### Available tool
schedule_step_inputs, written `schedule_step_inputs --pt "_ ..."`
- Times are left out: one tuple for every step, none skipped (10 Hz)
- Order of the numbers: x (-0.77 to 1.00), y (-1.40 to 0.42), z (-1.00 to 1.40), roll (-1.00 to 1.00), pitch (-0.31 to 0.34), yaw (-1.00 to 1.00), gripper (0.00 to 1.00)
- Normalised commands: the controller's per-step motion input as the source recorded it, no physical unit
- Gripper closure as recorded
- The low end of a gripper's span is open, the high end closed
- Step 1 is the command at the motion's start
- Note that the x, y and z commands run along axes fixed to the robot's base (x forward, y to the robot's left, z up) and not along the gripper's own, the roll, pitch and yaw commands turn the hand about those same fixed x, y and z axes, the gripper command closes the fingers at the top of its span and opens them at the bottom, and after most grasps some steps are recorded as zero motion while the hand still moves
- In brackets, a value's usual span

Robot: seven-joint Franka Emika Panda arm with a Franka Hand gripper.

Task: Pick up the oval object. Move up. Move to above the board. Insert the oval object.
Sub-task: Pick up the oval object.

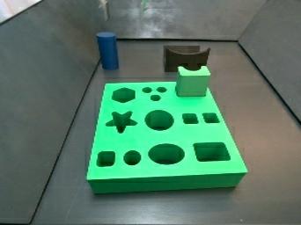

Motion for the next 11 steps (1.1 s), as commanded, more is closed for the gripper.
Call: schedule_step_inputs --pt "-0.77 -0.20 -0.48 0.16 -0.237 0.00 0.00" --pt "-0.82 -0.15 -0.43 0.21 -0.221 0.00 0.00" --pt "-0.65 -0.13 -0.34 0.24 -0.146 0.00 0.00" --pt "-0.15 -0.08 0.00 0.05 -0.096 0.00 0.00" --pt "-0.08 -0.13 -0.07 0.03 -0.070 0.00 0.00" --pt "0.00 -0.27 -0.75 0.07 -0.084 0.00 0.00" --pt "0.05 -0.25 -1.00 0.13 -0.041 0.00 0.00" --pt "0.17 -0.18 -1.00 0.13 0.000 0.00 0.00" --pt "0.14 0.00 -1.00 0.11 -0.003 0.13 0.00" --pt "0.00 0.23 -1.00 0.10 -0.044 0.24 0.00" --pt "-0.01 0.19 -0.56 0.00 0.000 0.22 0.00"
